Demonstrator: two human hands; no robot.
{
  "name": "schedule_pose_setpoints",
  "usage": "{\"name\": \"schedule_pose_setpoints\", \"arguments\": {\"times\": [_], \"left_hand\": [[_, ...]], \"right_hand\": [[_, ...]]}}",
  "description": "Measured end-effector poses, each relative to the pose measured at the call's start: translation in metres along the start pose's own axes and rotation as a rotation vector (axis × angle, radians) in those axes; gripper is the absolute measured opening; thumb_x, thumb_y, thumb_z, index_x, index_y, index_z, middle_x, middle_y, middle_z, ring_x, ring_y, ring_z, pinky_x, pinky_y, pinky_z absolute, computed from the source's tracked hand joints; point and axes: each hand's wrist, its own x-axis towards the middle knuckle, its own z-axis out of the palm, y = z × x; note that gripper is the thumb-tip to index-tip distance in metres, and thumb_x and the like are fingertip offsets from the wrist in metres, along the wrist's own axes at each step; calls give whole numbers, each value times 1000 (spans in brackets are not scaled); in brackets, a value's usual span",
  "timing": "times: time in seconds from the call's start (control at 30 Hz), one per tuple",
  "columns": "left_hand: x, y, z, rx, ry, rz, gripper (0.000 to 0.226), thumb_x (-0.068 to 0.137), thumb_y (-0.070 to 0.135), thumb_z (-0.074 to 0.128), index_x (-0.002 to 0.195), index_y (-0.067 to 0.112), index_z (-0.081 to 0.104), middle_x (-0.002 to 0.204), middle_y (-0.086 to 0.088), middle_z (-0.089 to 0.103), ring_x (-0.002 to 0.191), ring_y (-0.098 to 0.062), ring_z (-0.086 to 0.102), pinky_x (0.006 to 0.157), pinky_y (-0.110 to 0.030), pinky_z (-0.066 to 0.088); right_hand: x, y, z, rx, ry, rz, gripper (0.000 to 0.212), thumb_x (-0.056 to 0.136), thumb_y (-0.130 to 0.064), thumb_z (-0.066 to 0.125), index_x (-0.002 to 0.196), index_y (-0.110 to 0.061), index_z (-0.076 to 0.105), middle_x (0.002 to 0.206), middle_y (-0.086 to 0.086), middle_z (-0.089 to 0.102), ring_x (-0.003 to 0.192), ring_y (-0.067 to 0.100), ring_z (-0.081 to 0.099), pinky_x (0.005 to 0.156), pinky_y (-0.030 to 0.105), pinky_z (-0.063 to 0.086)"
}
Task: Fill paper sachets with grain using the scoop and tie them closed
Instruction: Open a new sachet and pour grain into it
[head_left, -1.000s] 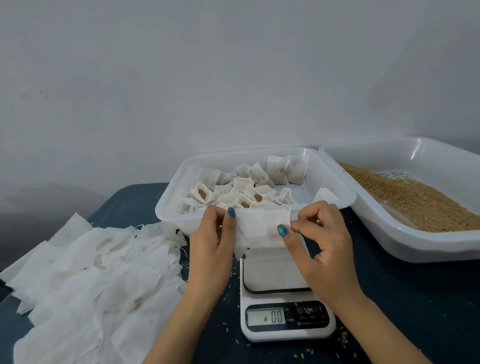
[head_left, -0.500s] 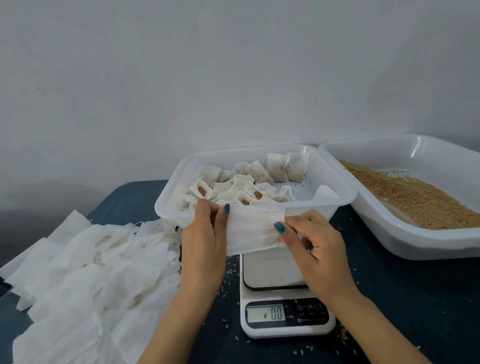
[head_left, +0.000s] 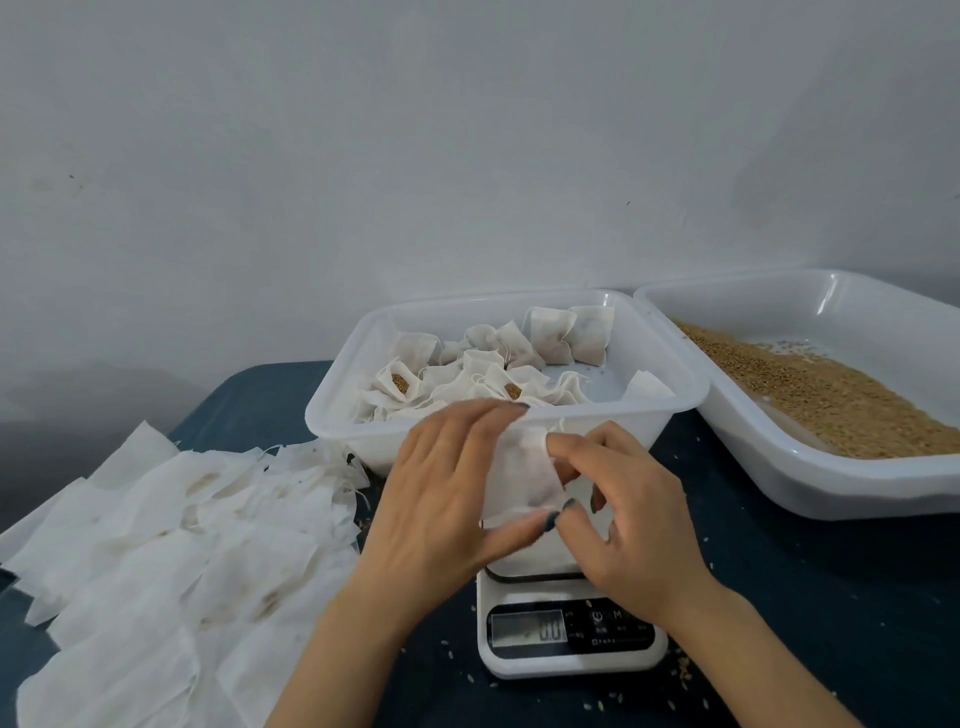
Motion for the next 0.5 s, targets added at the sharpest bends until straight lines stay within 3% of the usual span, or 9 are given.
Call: {"name": "schedule_pose_setpoints", "arguments": {"times": [0.07,0.17,0.27,0.4,0.5], "left_hand": [[0,3,3,54,-35,33,73,88,73,48,136,18,49,130,5,56,123,-14,51,109,-28,33],[-1,2,9,111,-30,44,61,82,51,67,130,17,51,119,5,60,113,-16,55,106,-26,33],[-3,-1,13,94,-36,1,55,77,40,77,121,19,53,107,8,61,101,-14,58,93,-24,38],[-4,-1,11,12,-39,-48,43,84,44,71,114,18,53,100,8,60,90,-13,58,75,-24,40],[-4,0,6,-17,-53,-88,44,83,50,60,113,19,50,100,9,58,89,-9,53,63,-16,31]], "right_hand": [[0,0,-1,3,-15,-11,37,74,-26,51,108,-26,66,82,-17,55,79,0,50,56,24,47],[0,-1,-1,21,-14,-33,37,74,-24,50,105,-23,70,81,-16,57,78,3,52,55,27,48],[0,-3,0,65,29,-62,36,74,-21,50,100,-18,75,78,-13,61,76,6,57,53,30,49],[2,-5,-1,138,97,-109,36,76,-15,50,98,-17,78,76,-15,69,77,11,59,53,29,49],[4,-6,-3,179,160,-124,34,77,-11,47,91,-17,77,78,-15,70,78,11,58,57,27,48]]}}
